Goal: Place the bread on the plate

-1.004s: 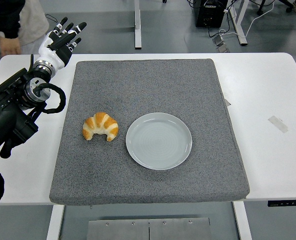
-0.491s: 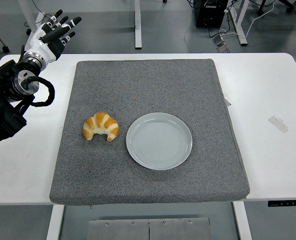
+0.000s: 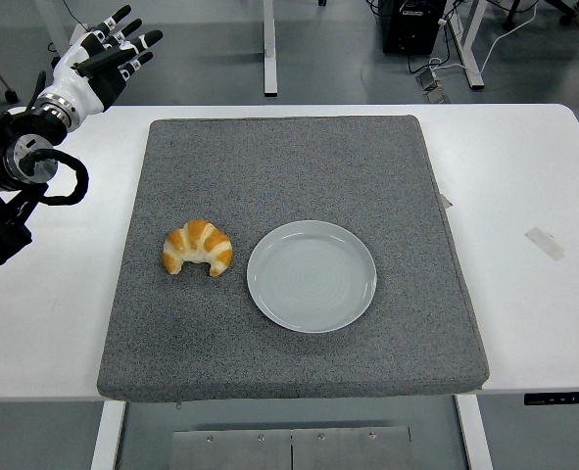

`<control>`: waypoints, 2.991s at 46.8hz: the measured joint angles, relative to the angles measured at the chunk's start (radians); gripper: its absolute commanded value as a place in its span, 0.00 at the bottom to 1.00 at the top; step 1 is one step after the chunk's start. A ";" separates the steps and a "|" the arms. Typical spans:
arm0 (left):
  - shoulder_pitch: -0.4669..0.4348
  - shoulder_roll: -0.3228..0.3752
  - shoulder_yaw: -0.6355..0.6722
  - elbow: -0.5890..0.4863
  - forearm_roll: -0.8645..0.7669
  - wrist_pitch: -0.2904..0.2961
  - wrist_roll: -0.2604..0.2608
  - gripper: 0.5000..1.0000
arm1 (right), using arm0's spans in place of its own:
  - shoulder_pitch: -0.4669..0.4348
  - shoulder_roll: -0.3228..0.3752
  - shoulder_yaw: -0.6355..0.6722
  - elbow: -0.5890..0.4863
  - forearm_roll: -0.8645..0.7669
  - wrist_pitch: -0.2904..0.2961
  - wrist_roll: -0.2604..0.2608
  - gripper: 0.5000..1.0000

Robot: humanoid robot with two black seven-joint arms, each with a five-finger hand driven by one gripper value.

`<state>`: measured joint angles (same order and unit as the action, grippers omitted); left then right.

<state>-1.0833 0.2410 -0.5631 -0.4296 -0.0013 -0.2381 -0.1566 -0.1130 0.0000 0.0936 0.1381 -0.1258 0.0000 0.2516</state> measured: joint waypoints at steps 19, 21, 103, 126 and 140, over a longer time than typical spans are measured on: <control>-0.005 0.071 0.091 -0.046 0.144 -0.065 -0.003 0.97 | 0.000 0.000 0.000 0.000 0.000 0.000 0.000 1.00; -0.009 0.082 0.111 -0.060 0.150 -0.066 -0.005 0.97 | -0.001 0.000 0.000 0.000 0.000 0.000 0.000 1.00; -0.205 0.413 0.601 -0.713 1.205 -0.066 -0.218 0.95 | 0.000 0.000 0.000 0.000 0.000 0.000 0.000 1.00; -0.195 0.395 0.658 -0.708 1.285 0.029 -0.224 0.95 | 0.000 0.000 0.000 0.000 0.000 0.000 0.000 1.00; -0.191 0.340 0.722 -0.650 1.284 0.111 -0.221 0.95 | -0.001 0.000 0.000 0.000 0.000 0.000 0.000 1.00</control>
<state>-1.2740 0.5810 0.1586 -1.0795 1.2828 -0.1272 -0.3776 -0.1136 0.0000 0.0936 0.1381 -0.1257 0.0000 0.2516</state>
